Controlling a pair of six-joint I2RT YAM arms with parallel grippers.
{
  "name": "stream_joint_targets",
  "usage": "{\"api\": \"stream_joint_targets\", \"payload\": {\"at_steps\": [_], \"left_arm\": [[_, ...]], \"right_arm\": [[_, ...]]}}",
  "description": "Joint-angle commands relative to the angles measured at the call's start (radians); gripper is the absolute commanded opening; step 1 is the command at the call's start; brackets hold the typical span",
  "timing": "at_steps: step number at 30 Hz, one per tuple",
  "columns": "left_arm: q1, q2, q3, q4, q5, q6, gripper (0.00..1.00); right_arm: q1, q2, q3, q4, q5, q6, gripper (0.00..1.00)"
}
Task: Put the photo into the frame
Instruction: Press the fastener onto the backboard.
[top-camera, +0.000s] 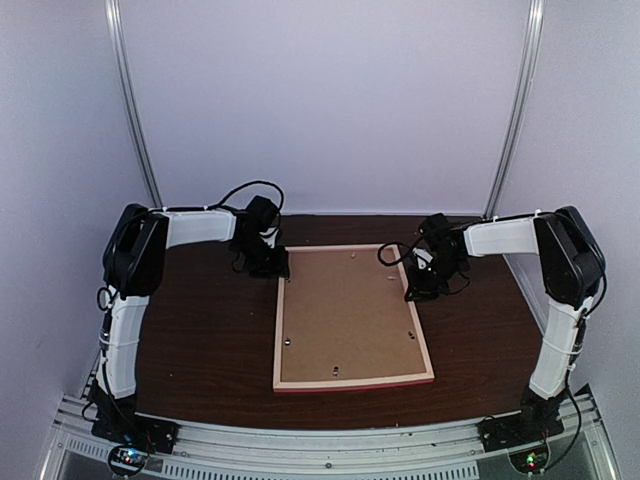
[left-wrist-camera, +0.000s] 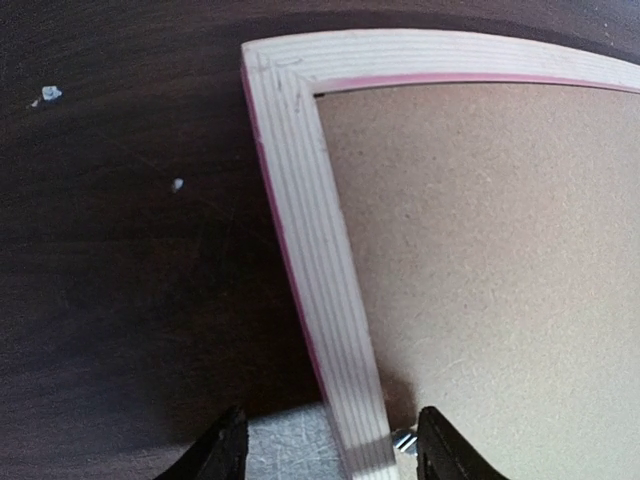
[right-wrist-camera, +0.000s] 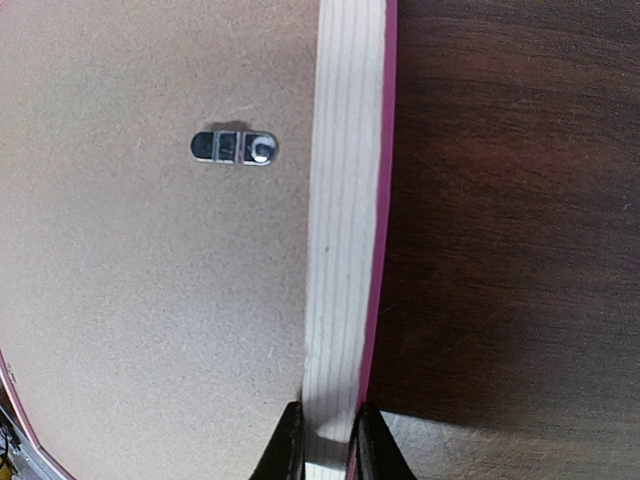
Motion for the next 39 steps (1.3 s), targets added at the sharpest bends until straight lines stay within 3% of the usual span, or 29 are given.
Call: {"api": "stream_joint_targets", "payload": {"at_steps": [1,20,39], "left_arm": [[0.029,0.02,-0.044,-0.06,-0.028,-0.012,0.57],[0.025,-0.011,-0.101,-0.111,-0.013,0.043,0.49],[0.024,-0.026,-0.04,-0.156,0.11,0.073,0.4]], "right_arm": [[0.02,0.056,-0.045,0.005,-0.043,-0.014,0.05],[0.02,0.062,-0.046,0.012,-0.047,-0.009,0.05],[0.02,0.056,-0.07,0.034,-0.052,-0.001,0.04]]}}
